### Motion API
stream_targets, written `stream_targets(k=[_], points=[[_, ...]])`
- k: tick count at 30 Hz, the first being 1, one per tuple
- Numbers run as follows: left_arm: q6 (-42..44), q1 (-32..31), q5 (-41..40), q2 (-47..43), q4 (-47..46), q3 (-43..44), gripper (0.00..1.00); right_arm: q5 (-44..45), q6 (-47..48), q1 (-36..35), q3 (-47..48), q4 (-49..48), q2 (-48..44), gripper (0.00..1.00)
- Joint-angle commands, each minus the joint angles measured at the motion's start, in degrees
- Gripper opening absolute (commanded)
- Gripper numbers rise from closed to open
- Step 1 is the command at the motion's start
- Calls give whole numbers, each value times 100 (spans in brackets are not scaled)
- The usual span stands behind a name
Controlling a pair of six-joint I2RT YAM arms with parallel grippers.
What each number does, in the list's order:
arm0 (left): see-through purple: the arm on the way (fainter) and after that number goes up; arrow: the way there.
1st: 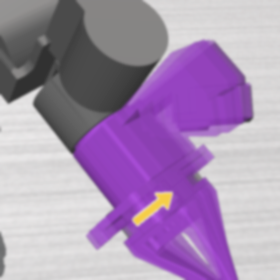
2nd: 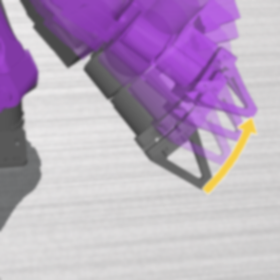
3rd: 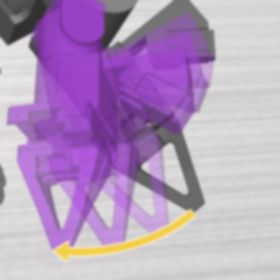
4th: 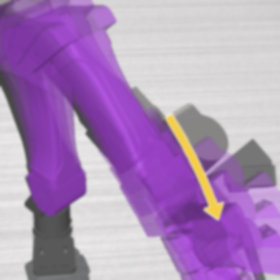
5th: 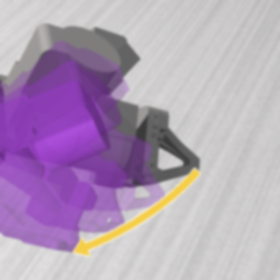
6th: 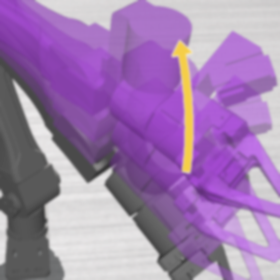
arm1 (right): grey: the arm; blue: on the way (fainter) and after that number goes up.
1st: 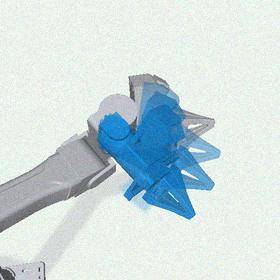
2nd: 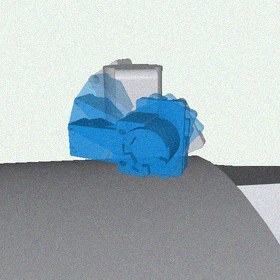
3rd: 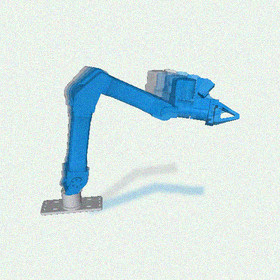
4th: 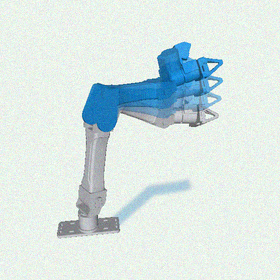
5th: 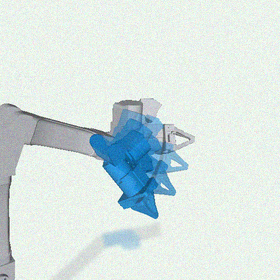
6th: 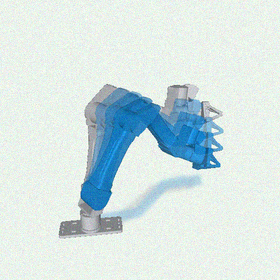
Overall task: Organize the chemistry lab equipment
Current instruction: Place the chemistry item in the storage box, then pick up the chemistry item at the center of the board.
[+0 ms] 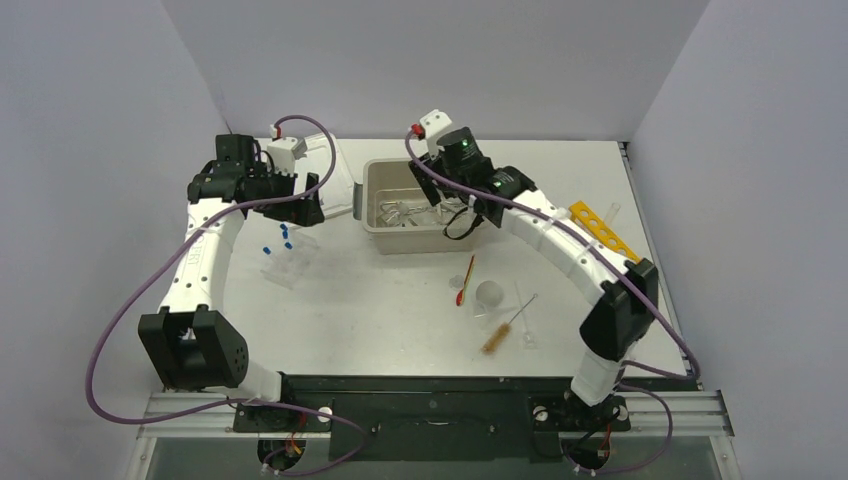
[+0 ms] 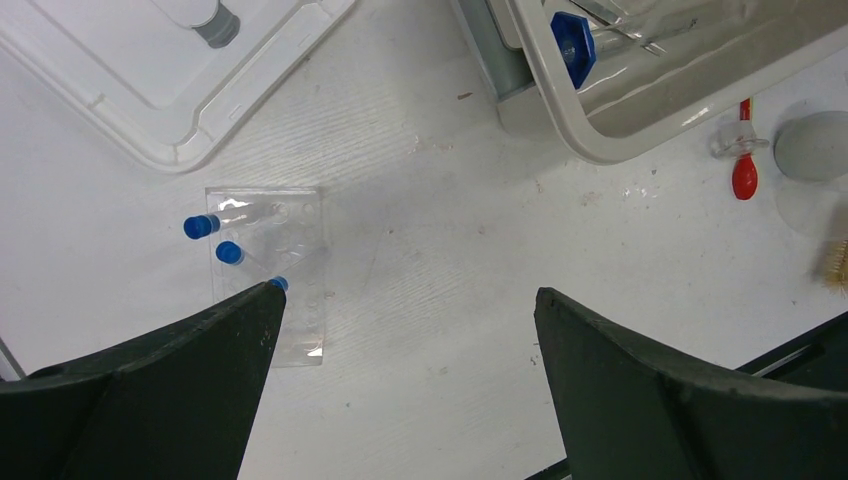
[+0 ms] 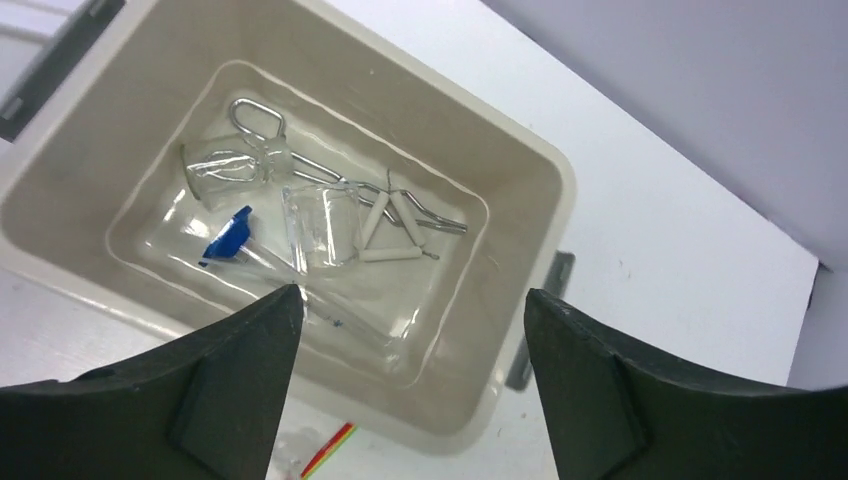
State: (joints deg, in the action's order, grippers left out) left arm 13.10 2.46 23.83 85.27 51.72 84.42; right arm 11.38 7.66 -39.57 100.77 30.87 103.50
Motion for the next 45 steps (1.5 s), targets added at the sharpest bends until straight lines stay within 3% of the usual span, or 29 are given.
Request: stream_targets(k=[1,4,8,15,31,38,45], points=[[34,9,180,-84,-28,190,97,688,-1269,-62,-593,54,-1195,79],[15,9,262,-154,-166,90,97,551,-1899,15,-1532,135,-1943,81],[-47,0,371,-147,-186,72,97,1095,-2853,-119,-3175,-1,-2786,80],[-103,-7,409,-204,-213,38,97,794,-3843,-73,-5002,-469,-3390,79],[8,-75,298,-293,-237,-189,97,-1863,-4841,1240,-6397,-2308,-2857,78],[0,-110,267,-257,-216,-189,97,-1894,-4834,1246,-6472,-2299,-3000,70],[-1,-164,239,-270,-207,-198,97,-1084,-4575,1065,-6299,-1608,-3142,68]])
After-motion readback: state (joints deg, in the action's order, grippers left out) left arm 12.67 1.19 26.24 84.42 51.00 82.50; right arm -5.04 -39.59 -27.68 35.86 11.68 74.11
